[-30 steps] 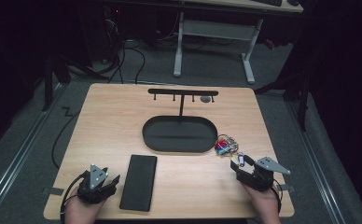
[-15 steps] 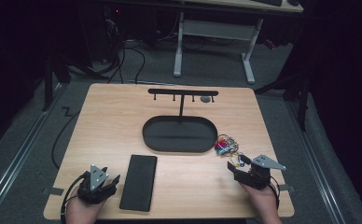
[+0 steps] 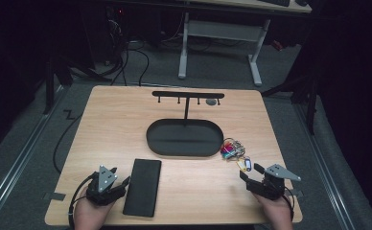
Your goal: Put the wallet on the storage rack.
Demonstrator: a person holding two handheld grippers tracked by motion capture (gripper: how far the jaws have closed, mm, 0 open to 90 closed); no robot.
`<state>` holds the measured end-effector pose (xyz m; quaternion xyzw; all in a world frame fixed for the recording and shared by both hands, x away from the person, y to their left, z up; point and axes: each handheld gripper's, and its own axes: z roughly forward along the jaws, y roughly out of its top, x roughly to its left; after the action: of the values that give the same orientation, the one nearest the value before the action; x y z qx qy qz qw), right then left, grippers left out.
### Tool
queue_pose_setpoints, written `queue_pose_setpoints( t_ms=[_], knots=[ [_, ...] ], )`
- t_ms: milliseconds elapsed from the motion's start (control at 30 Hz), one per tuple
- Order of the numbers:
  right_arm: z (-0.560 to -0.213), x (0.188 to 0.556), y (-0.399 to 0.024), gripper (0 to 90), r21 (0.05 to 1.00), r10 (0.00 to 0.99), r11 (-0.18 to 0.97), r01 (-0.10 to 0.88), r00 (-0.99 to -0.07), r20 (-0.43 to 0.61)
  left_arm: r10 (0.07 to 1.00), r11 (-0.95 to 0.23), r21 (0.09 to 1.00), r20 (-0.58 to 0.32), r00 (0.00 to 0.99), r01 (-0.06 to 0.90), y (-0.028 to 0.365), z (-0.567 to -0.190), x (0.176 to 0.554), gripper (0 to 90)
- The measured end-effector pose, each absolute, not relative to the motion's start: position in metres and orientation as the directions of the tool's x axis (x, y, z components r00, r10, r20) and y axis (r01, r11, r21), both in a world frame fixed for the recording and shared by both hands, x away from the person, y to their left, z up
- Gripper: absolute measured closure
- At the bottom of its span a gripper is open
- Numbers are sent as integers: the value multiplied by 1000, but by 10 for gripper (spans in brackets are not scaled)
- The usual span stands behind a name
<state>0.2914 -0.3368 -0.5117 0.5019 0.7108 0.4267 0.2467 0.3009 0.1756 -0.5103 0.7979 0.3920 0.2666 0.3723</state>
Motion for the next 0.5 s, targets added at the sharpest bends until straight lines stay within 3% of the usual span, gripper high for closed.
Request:
queue_pose_setpoints(
  t_ms=[500],
  knots=[
    [-515,295,-338,301,845,920,142,515,-384,79,728,-523,766,175,662,373,122,-503,278,399]
  ],
)
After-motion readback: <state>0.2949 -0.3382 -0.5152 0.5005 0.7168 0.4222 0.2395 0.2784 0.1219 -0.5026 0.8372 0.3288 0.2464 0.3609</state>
